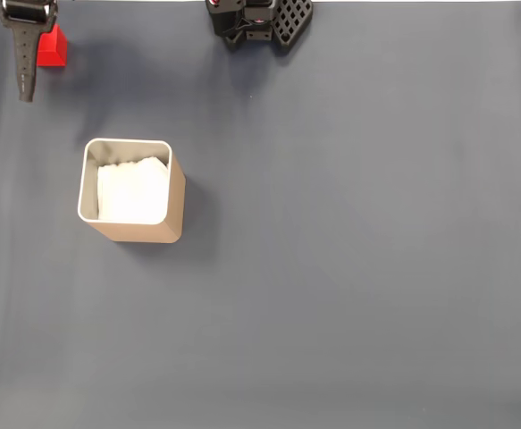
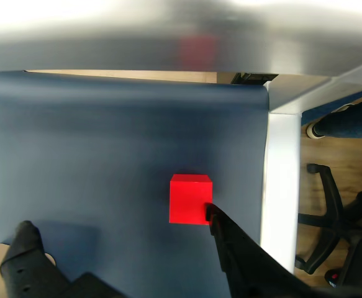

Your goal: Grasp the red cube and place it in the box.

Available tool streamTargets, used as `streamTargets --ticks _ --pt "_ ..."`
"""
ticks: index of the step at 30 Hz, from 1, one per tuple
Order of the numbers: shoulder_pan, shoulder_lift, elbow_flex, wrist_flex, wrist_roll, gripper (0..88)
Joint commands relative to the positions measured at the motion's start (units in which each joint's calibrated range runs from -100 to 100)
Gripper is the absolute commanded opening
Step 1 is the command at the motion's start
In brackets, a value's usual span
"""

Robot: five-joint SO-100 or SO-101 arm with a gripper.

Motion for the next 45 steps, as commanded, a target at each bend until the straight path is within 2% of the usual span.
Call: streamTargets --ticks 1,17,35,45 --pt "1.2 0.0 -1.9 -0.9 -0.4 57.3" --pt "4.3 0.6 -2.2 -1.6 1.2 57.6" --pt "2.4 5.6 -0.5 -7.6 0.1 57.2" --pt "4.4 6.7 -0.2 -7.9 0.5 57.2"
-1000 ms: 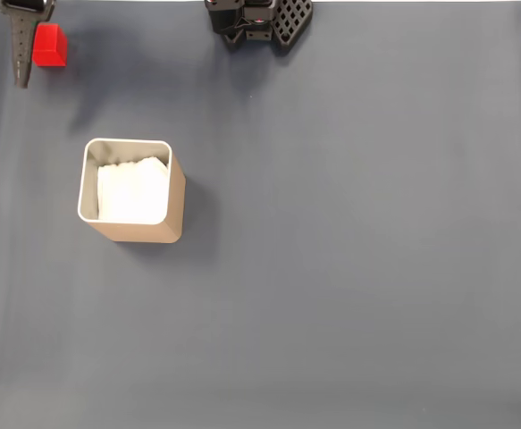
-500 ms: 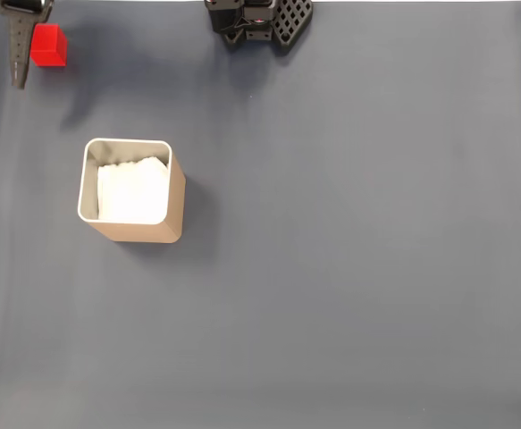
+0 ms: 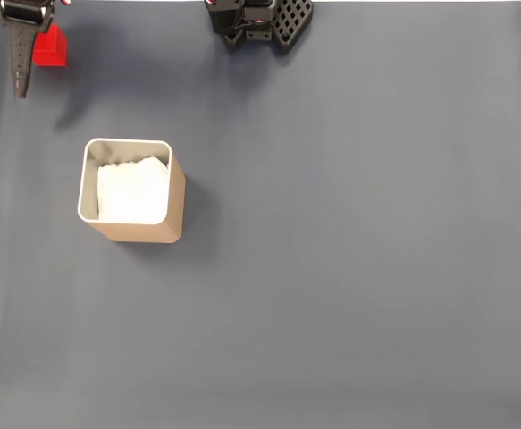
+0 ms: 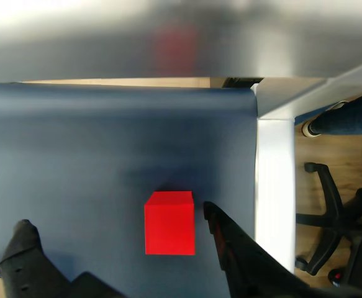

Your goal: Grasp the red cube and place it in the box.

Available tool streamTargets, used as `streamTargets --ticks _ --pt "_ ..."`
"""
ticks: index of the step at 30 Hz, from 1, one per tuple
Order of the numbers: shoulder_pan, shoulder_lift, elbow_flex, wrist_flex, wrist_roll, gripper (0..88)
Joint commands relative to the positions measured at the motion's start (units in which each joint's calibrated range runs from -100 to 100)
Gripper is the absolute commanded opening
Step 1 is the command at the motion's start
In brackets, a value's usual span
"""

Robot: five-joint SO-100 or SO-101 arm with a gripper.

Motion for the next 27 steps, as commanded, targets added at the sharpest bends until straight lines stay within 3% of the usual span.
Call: streamTargets --ticks 1,21,27 --pt "1.6 -0.2 0.0 -0.8 0.1 57.2" --pt "1.8 -0.4 0.3 -1.3 -0.1 54.6" --pt "1.3 -0.7 0.0 -1.4 0.1 43.0"
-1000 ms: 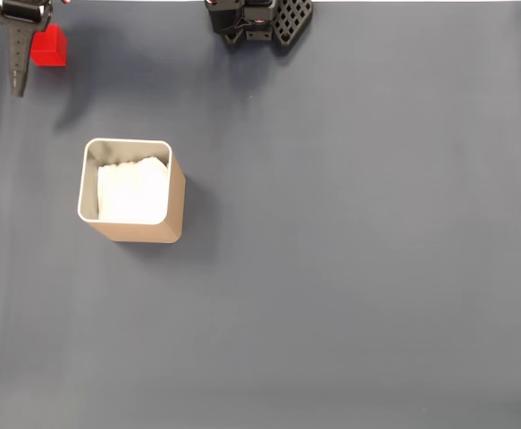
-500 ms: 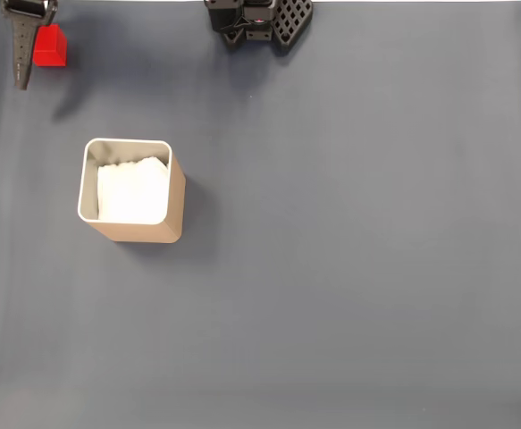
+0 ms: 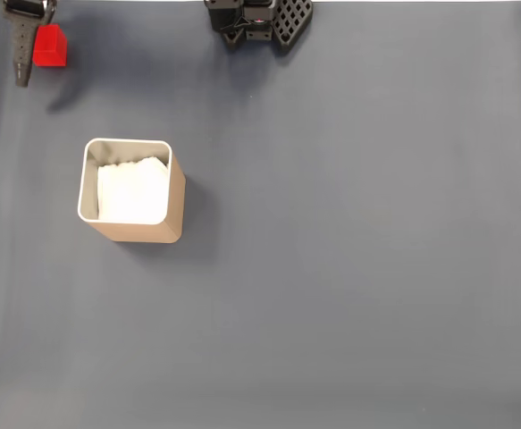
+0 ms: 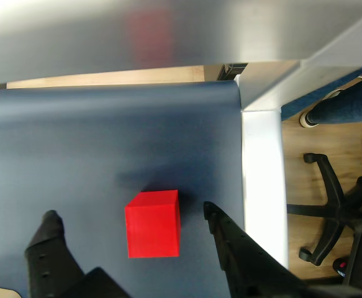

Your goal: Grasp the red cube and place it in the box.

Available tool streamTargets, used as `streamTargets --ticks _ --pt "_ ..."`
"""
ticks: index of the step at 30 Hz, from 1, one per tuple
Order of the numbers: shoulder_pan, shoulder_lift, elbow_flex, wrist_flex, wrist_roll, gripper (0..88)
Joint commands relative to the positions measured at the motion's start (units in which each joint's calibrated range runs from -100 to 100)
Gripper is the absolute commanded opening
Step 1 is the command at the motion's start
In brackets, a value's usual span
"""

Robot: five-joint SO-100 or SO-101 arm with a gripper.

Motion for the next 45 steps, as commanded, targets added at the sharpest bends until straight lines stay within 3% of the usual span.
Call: streamTargets --ticks 1,7,20,45 --pt "-0.6 -1.4 -1.1 -0.6 0.5 40.2" --pt "-1.1 -1.9 -1.2 -1.1 0.2 29.8" --pt "-2.0 -1.7 -1.2 -2.3 0.8 22.6" --pt "-1.5 -3.9 2.9 -3.2 3.6 21.9"
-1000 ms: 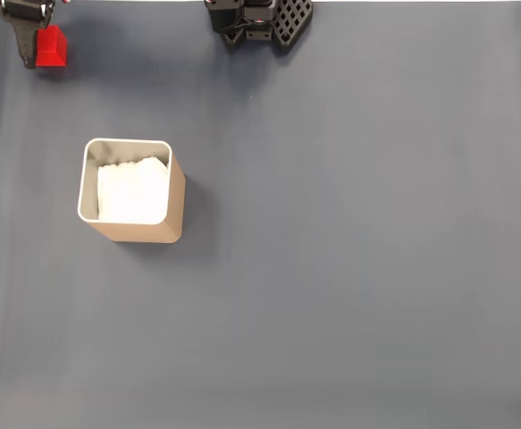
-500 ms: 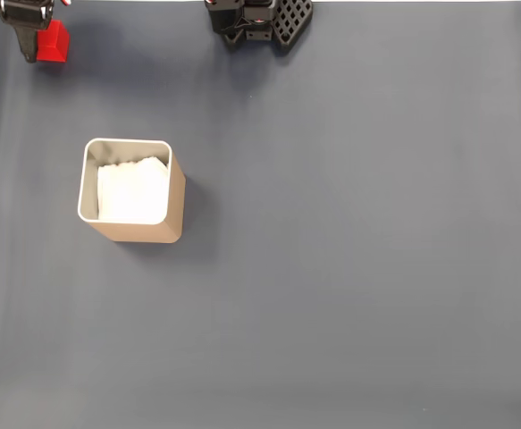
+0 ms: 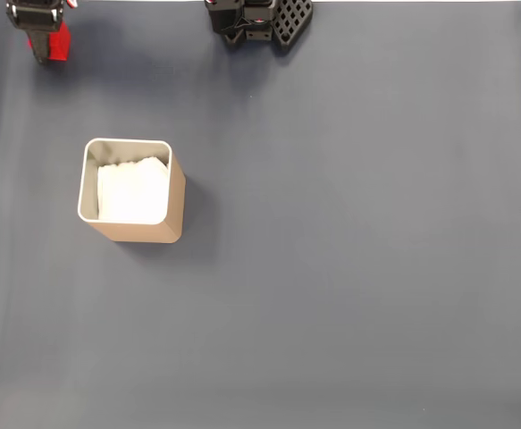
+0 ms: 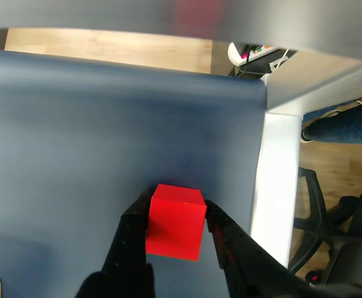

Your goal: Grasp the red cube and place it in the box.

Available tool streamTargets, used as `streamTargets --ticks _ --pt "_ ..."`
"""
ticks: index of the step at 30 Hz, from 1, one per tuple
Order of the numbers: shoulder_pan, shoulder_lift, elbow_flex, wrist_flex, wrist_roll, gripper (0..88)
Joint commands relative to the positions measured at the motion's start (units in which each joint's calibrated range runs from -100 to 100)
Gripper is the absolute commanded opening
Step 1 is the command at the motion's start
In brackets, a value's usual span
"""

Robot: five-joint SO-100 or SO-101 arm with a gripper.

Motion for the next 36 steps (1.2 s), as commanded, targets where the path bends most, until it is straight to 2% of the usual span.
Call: streamTargets --ticks 1,12,36 --pt "0.4 -3.7 0.0 -0.8 -0.1 21.9" --pt "0.1 -4.2 1.6 -1.9 -1.6 21.7" --pt "-0.1 -9.0 6.1 -3.1 -1.7 17.8"
